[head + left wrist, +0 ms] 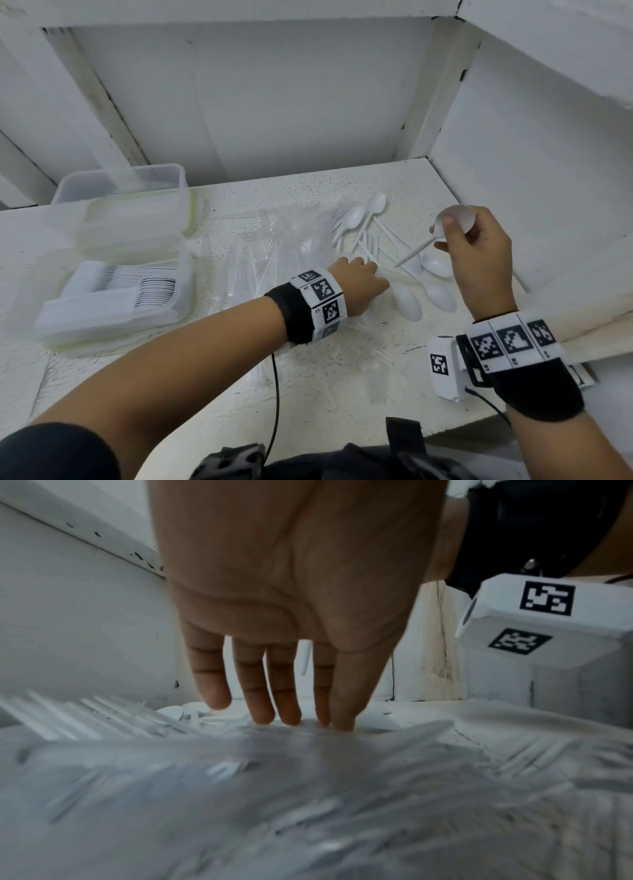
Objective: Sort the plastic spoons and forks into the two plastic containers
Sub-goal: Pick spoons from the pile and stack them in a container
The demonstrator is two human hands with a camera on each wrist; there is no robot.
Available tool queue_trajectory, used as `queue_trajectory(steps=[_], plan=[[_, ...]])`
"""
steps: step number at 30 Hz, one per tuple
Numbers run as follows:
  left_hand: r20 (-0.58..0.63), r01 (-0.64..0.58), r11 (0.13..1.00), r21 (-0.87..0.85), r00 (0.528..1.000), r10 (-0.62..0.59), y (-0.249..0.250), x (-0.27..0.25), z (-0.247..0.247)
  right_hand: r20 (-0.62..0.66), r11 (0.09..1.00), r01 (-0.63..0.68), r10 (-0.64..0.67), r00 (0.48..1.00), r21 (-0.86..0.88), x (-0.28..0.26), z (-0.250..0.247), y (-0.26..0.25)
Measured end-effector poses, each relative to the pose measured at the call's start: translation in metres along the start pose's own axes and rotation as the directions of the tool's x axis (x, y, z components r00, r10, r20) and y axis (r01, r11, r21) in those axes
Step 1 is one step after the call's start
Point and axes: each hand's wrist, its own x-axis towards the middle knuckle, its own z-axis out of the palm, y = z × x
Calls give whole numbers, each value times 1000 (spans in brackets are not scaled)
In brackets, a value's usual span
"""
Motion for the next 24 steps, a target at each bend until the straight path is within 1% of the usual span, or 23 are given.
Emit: queue_trajectory(steps=[3, 6, 9, 12, 14, 17, 19, 21, 24], plan=[[4, 12, 1000, -27, 1000, -12, 1, 1, 0, 34, 1000, 3, -3, 999, 15, 0, 2, -1], [23, 90, 996, -6, 996, -90, 4, 3, 2, 56, 999, -20, 18, 998, 38, 1, 2, 1], [39, 92, 994, 59, 995, -95, 10, 6, 7, 119, 999, -1, 6, 993, -42, 0, 2, 6], [29, 100, 995, 16, 994, -101, 13, 5, 8, 174, 995, -1, 19, 985, -102, -4, 3, 10], [20, 136, 988, -72, 991, -135, 12, 3, 5, 183, 994, -1, 21, 983, -107, -6, 3, 11], [-7, 166, 948, -273, 985, -174, 7, 1, 0, 182, 995, -13, 31, 983, -100, -7, 0, 14], [12, 179, 884, -433, 981, -192, 4, -1, -2, 175, 994, -26, 44, 984, -106, -7, -1, 16], [28, 187, 790, -584, 977, -211, 2, -4, -3, 160, 993, -38, 55, 986, -108, -6, -2, 19], [2, 138, 684, -716, 981, -196, -3, -12, -9, 157, 996, -78, 85, 984, -50, -6, -2, 20]])
